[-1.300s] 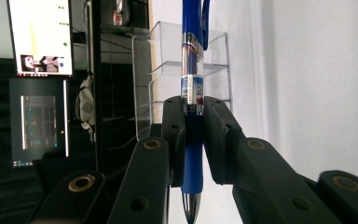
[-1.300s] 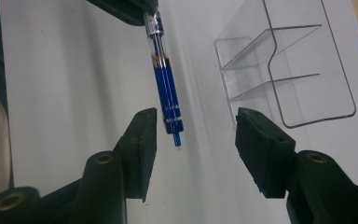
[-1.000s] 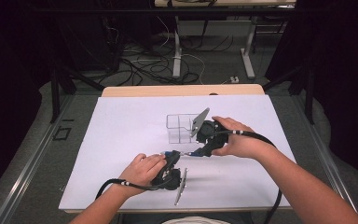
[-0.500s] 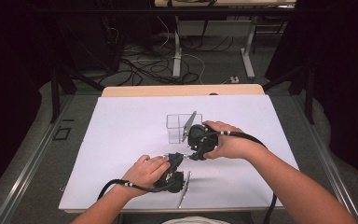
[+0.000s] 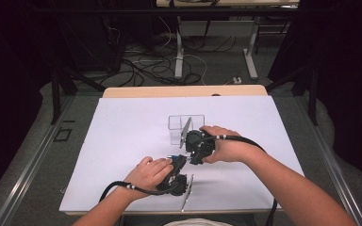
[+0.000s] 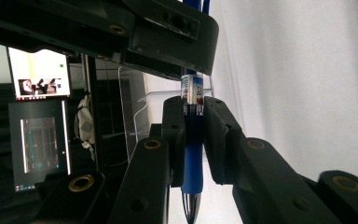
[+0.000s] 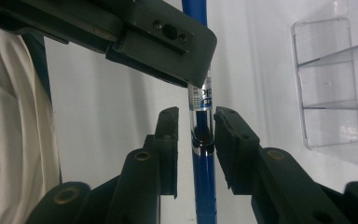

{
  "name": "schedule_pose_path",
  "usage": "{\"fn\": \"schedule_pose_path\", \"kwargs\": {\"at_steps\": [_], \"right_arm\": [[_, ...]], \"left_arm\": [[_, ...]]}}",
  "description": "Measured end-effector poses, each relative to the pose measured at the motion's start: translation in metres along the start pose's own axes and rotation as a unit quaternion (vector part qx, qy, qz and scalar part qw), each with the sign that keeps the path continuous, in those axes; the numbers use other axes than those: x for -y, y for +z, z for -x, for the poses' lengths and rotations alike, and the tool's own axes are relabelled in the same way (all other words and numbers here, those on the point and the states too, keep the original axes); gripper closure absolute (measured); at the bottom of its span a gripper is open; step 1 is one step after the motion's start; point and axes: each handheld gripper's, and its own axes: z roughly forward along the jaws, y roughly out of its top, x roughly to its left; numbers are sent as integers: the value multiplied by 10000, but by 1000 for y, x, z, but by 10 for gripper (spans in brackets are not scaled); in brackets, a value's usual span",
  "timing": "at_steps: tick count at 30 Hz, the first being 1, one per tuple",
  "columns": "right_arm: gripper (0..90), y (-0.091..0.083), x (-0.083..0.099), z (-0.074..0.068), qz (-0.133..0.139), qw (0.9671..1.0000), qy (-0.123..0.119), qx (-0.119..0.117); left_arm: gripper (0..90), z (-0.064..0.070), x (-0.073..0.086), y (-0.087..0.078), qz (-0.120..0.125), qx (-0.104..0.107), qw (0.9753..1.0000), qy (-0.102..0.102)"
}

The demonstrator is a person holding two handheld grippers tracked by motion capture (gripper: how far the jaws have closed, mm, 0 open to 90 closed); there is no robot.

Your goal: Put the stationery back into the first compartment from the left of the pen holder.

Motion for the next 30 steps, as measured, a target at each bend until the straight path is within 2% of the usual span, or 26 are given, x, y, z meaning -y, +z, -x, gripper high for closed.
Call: {"fn": "schedule_pose_path", "kwargs": {"at_steps": [2, 4, 5, 8, 9, 10, 11, 13, 15, 16, 18, 19, 20, 22, 25, 29, 30], "right_arm": [[722, 2, -1, -1, -35, 10000, 47, -19], [745, 3, -1, 0, -44, 10000, -64, 1], [763, 3, -1, -1, -78, 10000, 30, -7], [783, 4, -1, 0, -76, 10000, 17, 9], [785, 4, -1, 0, -78, 10000, 31, 1], [786, 4, -2, 0, -79, 10000, 7, 5], [788, 4, -2, 0, -77, 10000, 8, 7], [792, 4, -3, 0, -115, 9999, -5, 16], [794, 5, -3, -1, -134, 9999, -36, 41], [795, 6, -4, 0, -99, 9999, -85, 53], [795, 7, -5, 0, -145, 9999, -56, 70], [795, 7, -5, 0, -139, 9999, -74, 69], [795, 7, -6, -1, -152, 9998, -16, 86], [796, 7, -7, 0, -111, 9998, -81, 139], [796, 7, -9, 1, -95, 9997, -72, 225], [796, 7, -12, 3, -80, 9995, -64, 291], [796, 8, -12, 3, -82, 9995, -44, 305]], "left_arm": [[797, -1, -1, 0, 33, -67, 9999, 70], [797, 1, -1, 0, 26, 20, 10000, 23], [797, 1, -1, 0, 37, -8, 10000, 46], [796, 0, -1, 0, 29, -4, 10000, 74], [796, 2, 0, 0, 44, 15, 10000, 25], [796, 1, -1, 0, 113, -161, 9998, 95], [796, 1, -1, 1, 185, -243, 9995, 63], [796, 1, 0, 1, 59, -111, 9998, 126], [795, 1, 0, 2, 81, -158, 9998, 125], [795, 3, 1, 2, 10, -7, 10000, 92], [794, 2, 1, 2, 7, -35, 9999, 119], [793, 2, 2, 3, -20, 25, 10000, 75], [791, 2, 3, 3, -25, -25, 10000, 66], [779, 0, 4, 3, -46, 9, 10000, 4], [739, 0, 7, 3, -70, 17, 10000, -65], [685, -1, 11, 3, -65, 133, 9997, -218], [681, -1, 13, 3, -30, 71, 9996, -269]]}}
